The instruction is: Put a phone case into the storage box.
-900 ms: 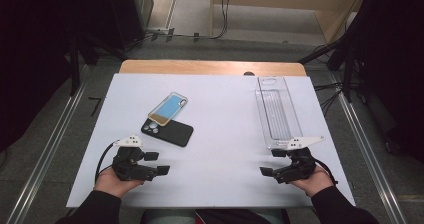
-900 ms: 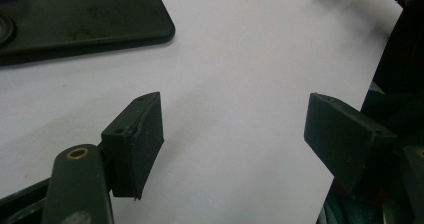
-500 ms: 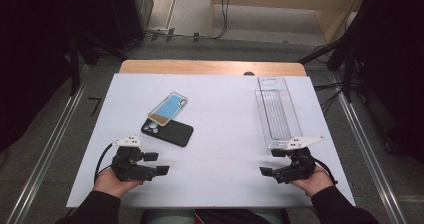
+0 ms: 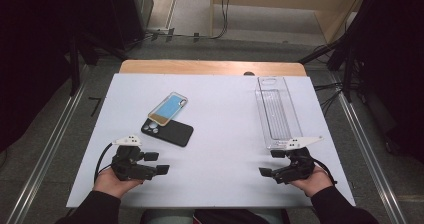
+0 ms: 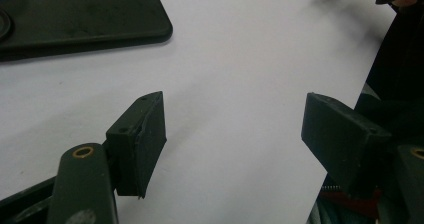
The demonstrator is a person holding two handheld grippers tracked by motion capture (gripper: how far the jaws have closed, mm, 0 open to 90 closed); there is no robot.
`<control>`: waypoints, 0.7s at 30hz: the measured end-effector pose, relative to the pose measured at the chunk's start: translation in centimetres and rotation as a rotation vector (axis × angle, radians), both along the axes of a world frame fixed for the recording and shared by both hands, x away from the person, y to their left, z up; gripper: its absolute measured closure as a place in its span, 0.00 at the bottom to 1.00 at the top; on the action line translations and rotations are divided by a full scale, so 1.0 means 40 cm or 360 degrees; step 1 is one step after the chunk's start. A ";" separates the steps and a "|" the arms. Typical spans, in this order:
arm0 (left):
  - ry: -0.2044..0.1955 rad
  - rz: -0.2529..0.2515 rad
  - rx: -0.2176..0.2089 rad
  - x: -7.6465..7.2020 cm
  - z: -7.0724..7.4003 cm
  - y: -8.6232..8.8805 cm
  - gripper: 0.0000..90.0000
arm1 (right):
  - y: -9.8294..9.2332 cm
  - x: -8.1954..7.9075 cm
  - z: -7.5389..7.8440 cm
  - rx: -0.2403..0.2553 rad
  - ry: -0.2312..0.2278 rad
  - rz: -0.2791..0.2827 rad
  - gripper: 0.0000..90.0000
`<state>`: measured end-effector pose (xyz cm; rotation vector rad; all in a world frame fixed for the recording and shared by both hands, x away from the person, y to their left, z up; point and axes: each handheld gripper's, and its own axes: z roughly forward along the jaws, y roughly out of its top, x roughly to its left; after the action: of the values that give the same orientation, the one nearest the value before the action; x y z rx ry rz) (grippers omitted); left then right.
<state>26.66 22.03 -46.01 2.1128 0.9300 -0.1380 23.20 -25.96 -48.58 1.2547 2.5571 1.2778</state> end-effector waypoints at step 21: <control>-0.0012 0.0079 0.0034 0.008 0.000 0.005 0.28 | -0.010 0.008 0.000 0.0028 0.0016 -0.0078 0.13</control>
<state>26.99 22.23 -45.99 2.1065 0.9828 -0.0946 23.51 -26.36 -48.57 1.3217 2.5104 1.2910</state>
